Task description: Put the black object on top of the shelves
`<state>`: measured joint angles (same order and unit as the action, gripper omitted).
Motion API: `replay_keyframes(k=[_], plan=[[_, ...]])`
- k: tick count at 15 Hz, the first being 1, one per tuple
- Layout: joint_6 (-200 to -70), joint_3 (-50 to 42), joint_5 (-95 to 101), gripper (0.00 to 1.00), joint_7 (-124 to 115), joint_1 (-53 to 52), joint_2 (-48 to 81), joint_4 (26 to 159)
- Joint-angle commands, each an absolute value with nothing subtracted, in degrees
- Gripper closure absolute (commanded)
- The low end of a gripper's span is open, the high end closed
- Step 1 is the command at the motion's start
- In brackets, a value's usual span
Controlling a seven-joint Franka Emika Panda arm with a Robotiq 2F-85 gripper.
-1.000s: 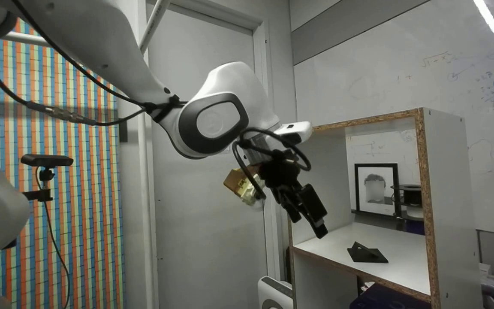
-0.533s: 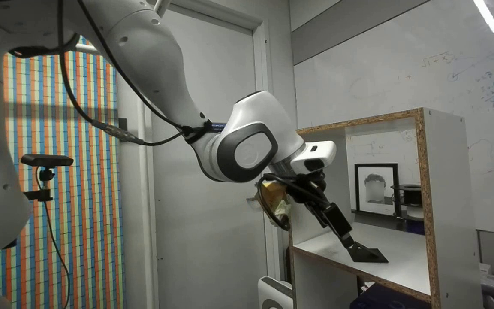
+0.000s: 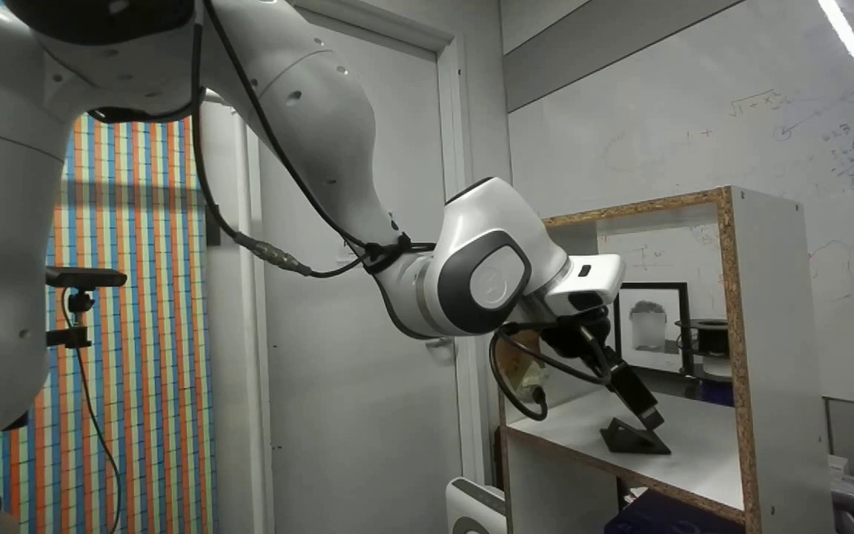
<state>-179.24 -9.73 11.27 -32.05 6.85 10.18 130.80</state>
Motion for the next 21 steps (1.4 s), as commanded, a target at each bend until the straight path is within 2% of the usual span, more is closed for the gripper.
replay_keyframes(k=[1, 9, 10, 11, 12, 13, 15, 16, 21], plan=[[-182.1, -12.3, 12.0, 0.0, -36.9, 3.4, 13.7, 127.4], [-180.6, -8.6, 9.4, 0.0, -39.1, 2.6, 15.7, 126.3], [-180.3, -7.9, 9.1, 0.25, -38.7, 3.1, 15.4, 126.5], [-179.9, -7.3, 8.8, 0.27, -38.3, 3.7, 15.2, 126.8], [-179.5, -6.5, 8.4, 0.34, -38.0, 4.6, 14.9, 127.1], [-178.9, -5.1, 7.6, 0.1, -37.6, 5.8, 14.5, 127.6], [-178.3, -4.7, 0.8, 0.06, -32.3, 5.4, 14.2, 128.5], [-177.5, -3.9, -1.3, 0.0, -31.0, 5.9, 14.1, 128.7], [-172.9, -4.8, -9.3, 0.0, -23.6, 5.2, 13.6, 128.8]])
